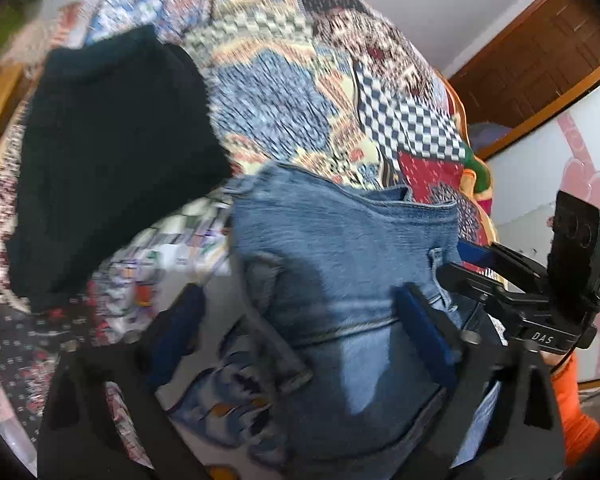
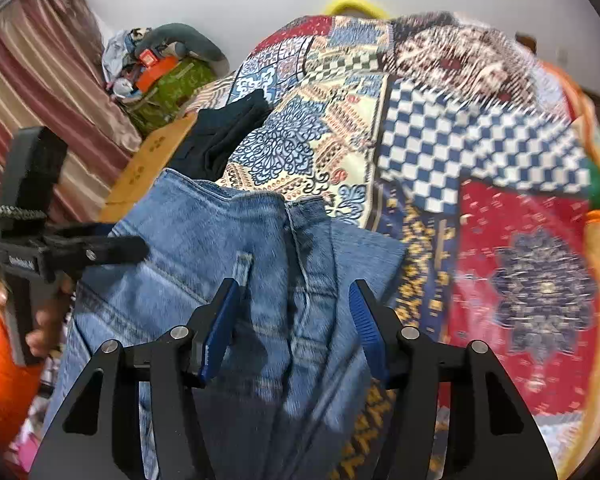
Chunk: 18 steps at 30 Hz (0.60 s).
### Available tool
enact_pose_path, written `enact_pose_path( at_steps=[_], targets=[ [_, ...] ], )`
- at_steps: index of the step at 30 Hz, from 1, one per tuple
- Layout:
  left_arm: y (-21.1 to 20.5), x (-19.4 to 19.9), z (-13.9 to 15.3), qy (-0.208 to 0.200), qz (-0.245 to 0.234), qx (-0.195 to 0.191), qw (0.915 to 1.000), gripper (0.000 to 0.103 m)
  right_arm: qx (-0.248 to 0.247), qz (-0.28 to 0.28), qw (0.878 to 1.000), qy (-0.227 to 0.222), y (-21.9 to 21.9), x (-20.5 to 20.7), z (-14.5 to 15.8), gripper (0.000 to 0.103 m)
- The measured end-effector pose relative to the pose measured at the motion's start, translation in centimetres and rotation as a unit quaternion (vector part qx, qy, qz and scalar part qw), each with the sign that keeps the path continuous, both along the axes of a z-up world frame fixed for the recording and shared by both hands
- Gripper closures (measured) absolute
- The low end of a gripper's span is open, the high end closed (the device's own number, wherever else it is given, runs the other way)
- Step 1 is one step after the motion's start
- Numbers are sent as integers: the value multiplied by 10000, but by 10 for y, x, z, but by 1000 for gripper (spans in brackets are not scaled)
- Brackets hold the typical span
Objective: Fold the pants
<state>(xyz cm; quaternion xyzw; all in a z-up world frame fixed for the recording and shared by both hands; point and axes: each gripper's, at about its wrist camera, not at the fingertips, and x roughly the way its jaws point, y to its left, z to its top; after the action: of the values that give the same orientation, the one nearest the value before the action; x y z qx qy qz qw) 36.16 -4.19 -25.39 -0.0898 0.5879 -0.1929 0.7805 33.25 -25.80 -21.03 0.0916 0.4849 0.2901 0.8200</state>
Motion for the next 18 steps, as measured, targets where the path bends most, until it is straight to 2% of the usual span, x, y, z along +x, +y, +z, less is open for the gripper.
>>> enact_pose_path(
  at_steps=[2,3,6,8,11,13,18],
  targets=[
    [-6,2,0,-33,-40,-35,10000,28,90,31,10000,28,2,3,-5,58],
    [-10,3,2,-86,-103,-30,9999,35,106,34,9999,38,2,3,-5,58],
    [-24,-5,15,-505,-233,439,9975,36,47,107,9999,-101,5,-2,-2,64],
    [-34,-13,21,-810,-396,855,9922,38,16,140,9996,-224,6,-5,2,73],
    [-44,-21,35,-1190,-529,1289,9831,47,-32,143,9987,-491,6,-14,10,78],
    [-46,-25,50,-1414,-550,1395,9785,54,-80,127,9974,-705,6,-20,17,80],
    [-58,-26,74,-1800,-749,1406,9707,55,-122,-55,9913,-1313,-1,-37,45,82]
  ],
)
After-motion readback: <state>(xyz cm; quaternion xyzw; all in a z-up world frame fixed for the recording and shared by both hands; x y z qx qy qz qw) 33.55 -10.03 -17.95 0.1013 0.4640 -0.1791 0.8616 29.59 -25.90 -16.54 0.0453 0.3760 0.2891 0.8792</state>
